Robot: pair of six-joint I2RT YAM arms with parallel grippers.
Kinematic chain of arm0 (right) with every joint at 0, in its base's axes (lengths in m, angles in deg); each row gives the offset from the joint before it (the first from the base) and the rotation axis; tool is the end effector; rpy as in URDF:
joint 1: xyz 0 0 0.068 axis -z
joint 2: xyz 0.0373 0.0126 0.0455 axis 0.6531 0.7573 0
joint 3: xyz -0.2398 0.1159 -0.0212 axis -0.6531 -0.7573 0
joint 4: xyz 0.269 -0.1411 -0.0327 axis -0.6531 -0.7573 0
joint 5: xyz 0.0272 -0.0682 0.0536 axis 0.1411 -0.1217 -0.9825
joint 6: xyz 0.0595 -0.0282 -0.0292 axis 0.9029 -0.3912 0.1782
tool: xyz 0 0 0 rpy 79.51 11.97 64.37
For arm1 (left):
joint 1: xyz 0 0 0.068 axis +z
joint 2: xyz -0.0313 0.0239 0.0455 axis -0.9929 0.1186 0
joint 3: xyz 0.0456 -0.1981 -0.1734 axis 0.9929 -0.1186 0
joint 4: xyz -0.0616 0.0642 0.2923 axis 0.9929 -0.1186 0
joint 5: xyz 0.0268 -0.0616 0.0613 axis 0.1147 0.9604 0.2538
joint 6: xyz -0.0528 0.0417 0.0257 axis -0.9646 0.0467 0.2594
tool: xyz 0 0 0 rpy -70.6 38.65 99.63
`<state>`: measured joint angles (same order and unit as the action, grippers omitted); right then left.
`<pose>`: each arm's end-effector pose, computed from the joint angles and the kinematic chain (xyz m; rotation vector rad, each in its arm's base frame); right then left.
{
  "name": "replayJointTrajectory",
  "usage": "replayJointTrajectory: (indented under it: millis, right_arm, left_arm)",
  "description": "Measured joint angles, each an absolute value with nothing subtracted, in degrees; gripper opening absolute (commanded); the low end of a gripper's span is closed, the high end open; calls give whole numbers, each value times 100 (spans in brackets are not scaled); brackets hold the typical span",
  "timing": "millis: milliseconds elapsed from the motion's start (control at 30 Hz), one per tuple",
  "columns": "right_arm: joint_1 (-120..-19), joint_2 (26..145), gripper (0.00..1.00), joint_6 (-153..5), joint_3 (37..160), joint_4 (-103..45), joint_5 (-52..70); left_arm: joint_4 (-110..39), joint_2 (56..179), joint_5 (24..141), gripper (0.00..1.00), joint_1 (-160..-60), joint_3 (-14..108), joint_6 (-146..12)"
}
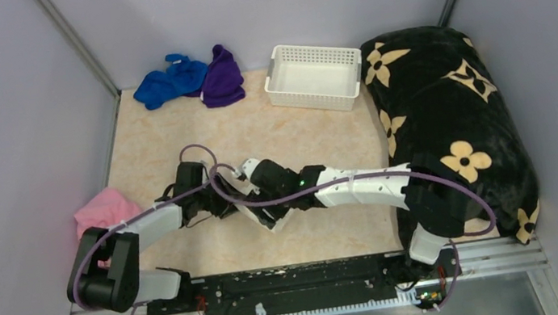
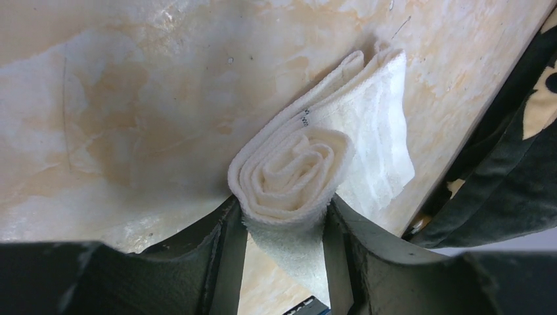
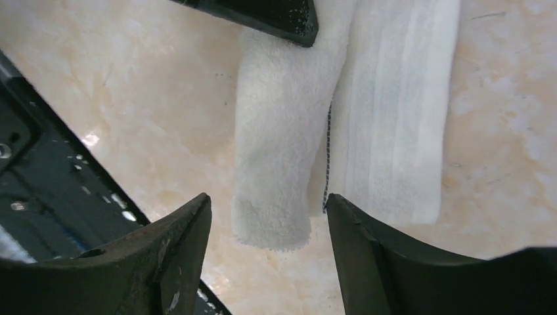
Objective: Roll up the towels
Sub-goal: Roll the towel at the center of the board.
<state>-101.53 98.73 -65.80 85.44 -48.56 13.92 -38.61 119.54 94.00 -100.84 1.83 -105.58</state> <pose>0.1937 0.3527 0.1673 -1.0180 2.3612 0.6142 0.2577 -0.1029 0.0775 -0.5823 2.5701 -0.8865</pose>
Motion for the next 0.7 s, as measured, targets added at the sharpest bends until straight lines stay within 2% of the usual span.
replayJointTrajectory:
  millis: [233, 400, 567, 700]
  right_arm:
    - [-11250, 10019, 61, -7244, 8924, -5280, 3384]
    - [-11617, 10684, 59, -7502, 9265, -5414, 4107]
    - [-11873, 11145, 53, -7644, 9296, -5532, 4509]
    - [-11914, 11357, 40, -7697, 9296, -5503, 4763]
  left_arm:
    - [-3868, 11956, 9395, 51, -10095, 185, -10558]
    - [-3883, 11956, 9384, 51, -10110, 196, -10558]
    - [-3892, 11956, 9378, 52, -10110, 205, -10553]
    - [-3896, 11956, 9376, 57, -10121, 218, -10545]
